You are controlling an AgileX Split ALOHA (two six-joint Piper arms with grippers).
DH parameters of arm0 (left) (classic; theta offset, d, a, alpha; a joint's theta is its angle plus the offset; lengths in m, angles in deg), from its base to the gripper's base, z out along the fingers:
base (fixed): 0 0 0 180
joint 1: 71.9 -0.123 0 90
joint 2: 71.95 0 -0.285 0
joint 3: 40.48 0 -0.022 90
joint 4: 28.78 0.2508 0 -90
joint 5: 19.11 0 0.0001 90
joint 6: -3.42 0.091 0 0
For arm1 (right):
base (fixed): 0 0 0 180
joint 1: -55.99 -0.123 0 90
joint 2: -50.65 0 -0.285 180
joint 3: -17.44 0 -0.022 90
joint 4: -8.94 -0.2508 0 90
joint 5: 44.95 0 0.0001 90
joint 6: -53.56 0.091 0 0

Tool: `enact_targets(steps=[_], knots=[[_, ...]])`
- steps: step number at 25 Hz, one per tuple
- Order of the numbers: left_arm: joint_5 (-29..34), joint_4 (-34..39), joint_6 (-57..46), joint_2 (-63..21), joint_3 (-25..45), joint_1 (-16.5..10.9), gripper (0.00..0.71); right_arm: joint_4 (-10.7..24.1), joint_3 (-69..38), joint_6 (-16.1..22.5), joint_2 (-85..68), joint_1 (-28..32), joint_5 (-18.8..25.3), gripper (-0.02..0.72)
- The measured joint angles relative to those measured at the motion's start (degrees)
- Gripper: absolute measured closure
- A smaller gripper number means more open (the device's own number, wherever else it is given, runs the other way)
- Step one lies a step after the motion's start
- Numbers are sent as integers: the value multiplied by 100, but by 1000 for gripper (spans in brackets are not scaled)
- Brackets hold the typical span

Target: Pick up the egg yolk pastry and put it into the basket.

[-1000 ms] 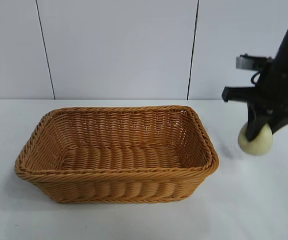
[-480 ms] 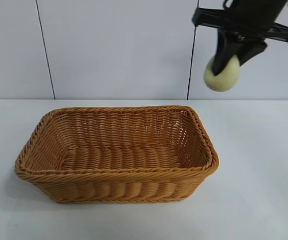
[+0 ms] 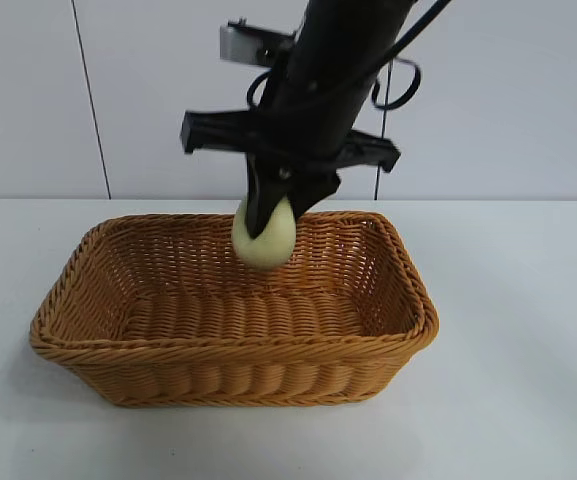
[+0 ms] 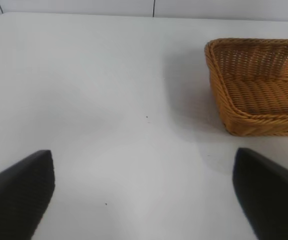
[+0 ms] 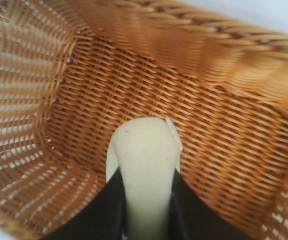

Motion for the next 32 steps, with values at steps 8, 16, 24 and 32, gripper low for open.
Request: enact_targets(steps=[8,16,24,32], knots=[[0,0,0,0,0,0,14,5,12,4,523,-16,-285,485],[0,0,0,0,0,0,14,285,1145,52,424,-16,1138,26],[0,0,0,0,0,0,14,923,2162,209,336,523,2437,10],[0,0,0,0,0,0,14,1140,2168,-92,336,2243,2453,8]])
